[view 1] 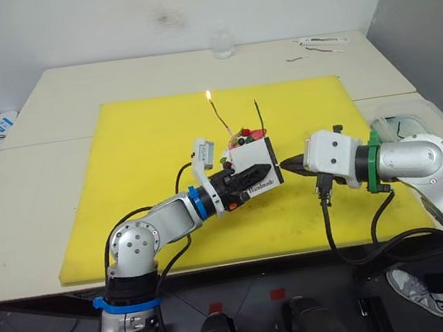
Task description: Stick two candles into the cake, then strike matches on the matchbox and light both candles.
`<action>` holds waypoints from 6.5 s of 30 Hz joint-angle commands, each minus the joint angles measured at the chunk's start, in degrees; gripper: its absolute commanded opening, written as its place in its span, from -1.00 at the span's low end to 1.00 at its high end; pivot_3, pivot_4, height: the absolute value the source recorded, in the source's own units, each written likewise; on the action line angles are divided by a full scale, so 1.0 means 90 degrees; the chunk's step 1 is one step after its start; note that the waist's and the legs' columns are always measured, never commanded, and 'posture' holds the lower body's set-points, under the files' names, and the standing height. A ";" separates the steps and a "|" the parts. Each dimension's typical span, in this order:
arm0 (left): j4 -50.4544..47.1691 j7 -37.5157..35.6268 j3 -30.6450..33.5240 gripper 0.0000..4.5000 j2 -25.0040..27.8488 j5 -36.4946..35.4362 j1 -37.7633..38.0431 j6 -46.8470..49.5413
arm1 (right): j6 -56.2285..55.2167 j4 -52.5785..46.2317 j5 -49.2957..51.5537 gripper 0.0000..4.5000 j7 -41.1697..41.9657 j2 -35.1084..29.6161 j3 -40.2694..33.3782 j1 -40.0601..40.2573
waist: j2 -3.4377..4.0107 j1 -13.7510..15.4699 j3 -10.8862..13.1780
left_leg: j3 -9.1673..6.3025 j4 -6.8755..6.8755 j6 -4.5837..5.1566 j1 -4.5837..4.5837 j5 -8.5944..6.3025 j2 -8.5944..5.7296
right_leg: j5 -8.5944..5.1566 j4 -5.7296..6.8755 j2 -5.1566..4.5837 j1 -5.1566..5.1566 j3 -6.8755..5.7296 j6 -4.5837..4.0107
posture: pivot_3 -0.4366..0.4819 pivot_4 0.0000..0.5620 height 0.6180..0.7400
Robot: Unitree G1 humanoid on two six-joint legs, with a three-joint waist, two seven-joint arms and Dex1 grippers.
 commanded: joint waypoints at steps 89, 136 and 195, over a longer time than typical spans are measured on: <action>-0.1077 0.0649 0.0475 -1.00 0.1202 -0.1649 0.0750 -0.0421 | -0.0027 0.0130 -0.0052 -0.99 0.0956 -0.0713 -0.0524 -0.0569 | -0.0025 0.0134 0.0015 | 0.0016 -0.0005 -0.0028 0.0012 0.0014 -0.0007 | 0.0000 -0.0003 -0.0028 0.0005 -0.0010 -0.0010 | -0.05 -0.47 1.00; -0.1318 0.0180 0.0352 -1.00 0.1182 -0.1264 0.1115 -0.0468 | -0.1094 0.2397 -0.1206 -0.99 -0.0274 0.1086 -0.0173 -0.2184 | -0.0024 0.0115 0.0015 | 0.0010 -0.0006 -0.0027 0.0001 0.0015 -0.0003 | 0.0001 0.0001 -0.0020 -0.0005 -0.0009 -0.0008 | -0.05 -0.47 1.00; -0.1320 0.0278 0.0299 -1.00 0.1140 -0.1366 0.1020 -0.0435 | -0.1029 0.2296 -0.1209 -0.99 -0.0178 0.1134 -0.0133 -0.2197 | -0.0024 0.0114 0.0015 | 0.0010 -0.0006 -0.0027 0.0001 0.0015 -0.0003 | 0.0001 0.0000 -0.0020 -0.0005 -0.0009 -0.0008 | -0.05 -0.47 1.00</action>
